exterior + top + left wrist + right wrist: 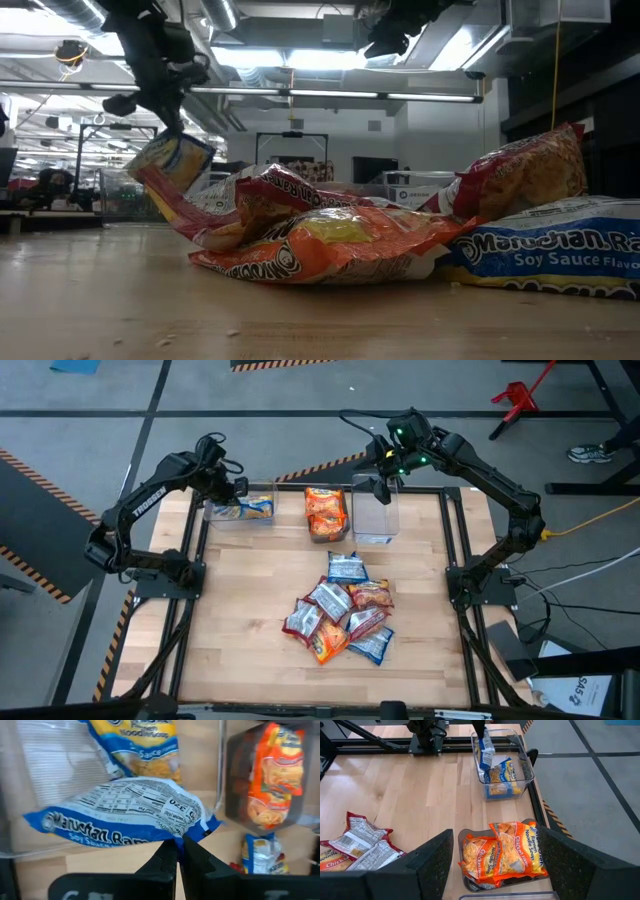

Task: Sort Maruchan noodles
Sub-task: Put the blue noodle pack into the left transparent bin

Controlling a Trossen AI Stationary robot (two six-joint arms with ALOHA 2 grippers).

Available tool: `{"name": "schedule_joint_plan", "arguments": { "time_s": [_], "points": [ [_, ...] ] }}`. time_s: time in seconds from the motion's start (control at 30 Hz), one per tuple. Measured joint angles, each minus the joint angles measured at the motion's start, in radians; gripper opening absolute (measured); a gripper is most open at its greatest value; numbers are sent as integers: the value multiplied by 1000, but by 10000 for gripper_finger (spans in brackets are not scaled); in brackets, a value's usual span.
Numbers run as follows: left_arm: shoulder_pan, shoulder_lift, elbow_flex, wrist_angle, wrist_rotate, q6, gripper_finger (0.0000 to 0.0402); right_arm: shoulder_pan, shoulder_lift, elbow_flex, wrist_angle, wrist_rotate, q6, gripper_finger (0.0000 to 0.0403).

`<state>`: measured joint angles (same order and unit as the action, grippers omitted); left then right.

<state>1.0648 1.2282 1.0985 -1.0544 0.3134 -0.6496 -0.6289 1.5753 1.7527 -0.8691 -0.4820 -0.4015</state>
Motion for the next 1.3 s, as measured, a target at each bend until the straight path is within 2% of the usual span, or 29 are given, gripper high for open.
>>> {"name": "schedule_joint_plan", "arguments": {
  "time_s": [0.13, 0.53, 0.67, 1.07, 1.3],
  "points": [
    [1, 0, 0, -23, -92, -2, 0, 0, 0, 0, 0, 0, 0, 278],
    [46, 32, 0, -38, -115, 38, 0, 0, 0, 0, 0, 0, 0, 278],
    [47, 44, 0, -36, -176, 70, 3, 0, 0, 0, 0, 0, 0, 278],
    [47, 55, -40, 78, -239, 128, 100, 0, 0, 0, -2, 1, -4, 278],
    [47, 56, -40, 207, -336, 53, 116, 0, 0, 0, -2, 2, -18, 278]
  ]
}}
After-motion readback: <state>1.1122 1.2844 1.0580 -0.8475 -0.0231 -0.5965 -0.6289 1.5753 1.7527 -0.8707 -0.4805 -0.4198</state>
